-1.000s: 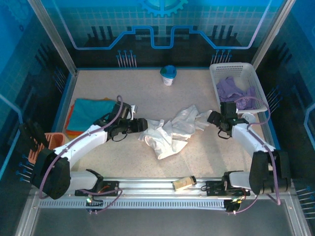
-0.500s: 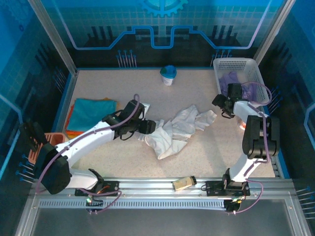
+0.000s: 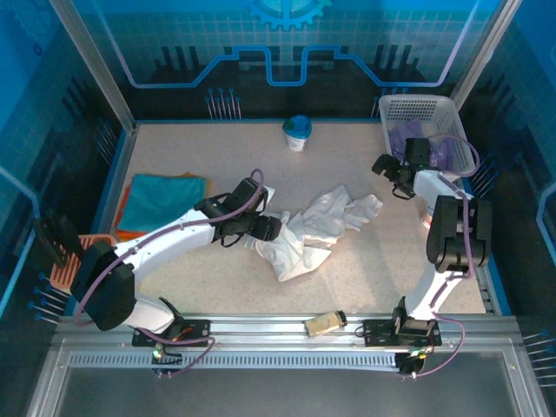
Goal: Fold and stack the t-shirts
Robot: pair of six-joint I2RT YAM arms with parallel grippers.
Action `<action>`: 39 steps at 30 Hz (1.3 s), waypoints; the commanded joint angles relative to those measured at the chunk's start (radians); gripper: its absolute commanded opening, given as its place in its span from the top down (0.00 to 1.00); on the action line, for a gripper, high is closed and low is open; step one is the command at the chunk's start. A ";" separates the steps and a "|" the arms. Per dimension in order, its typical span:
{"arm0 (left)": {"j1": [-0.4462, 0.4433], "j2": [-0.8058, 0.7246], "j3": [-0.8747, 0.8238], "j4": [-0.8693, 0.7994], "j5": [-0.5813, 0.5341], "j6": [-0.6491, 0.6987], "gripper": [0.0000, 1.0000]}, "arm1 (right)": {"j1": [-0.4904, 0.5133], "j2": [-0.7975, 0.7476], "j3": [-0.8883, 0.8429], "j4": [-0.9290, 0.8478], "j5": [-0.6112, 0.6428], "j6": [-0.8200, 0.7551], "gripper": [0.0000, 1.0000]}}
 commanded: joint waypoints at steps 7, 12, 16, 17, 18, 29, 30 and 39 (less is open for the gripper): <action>-0.151 0.092 0.153 -0.029 -0.023 0.224 0.26 | 0.071 -0.370 -0.227 -0.083 -0.081 0.007 0.01; -0.236 0.251 0.280 -0.050 -0.017 0.305 0.26 | 0.071 -0.565 -0.353 -0.174 -0.082 0.024 0.01; -0.271 0.394 0.383 -0.057 -0.035 0.337 0.26 | 0.073 -0.655 -0.396 -0.229 -0.093 0.027 0.02; -0.274 0.432 0.410 -0.058 -0.035 0.343 0.26 | 0.073 -0.669 -0.402 -0.247 -0.097 0.032 0.03; -0.276 0.462 0.435 -0.058 -0.041 0.343 0.27 | 0.073 -0.678 -0.408 -0.257 -0.102 0.038 0.03; -0.231 0.664 0.618 -0.080 -0.033 0.318 0.59 | 0.188 -0.805 -0.519 -0.323 -0.046 0.075 0.08; -0.221 0.662 0.613 -0.076 -0.023 0.311 0.64 | 0.204 -0.818 -0.524 -0.330 -0.027 0.078 0.08; -0.107 0.618 0.568 -0.065 0.083 0.228 0.96 | 0.333 -0.896 -0.576 -0.325 0.035 0.106 0.15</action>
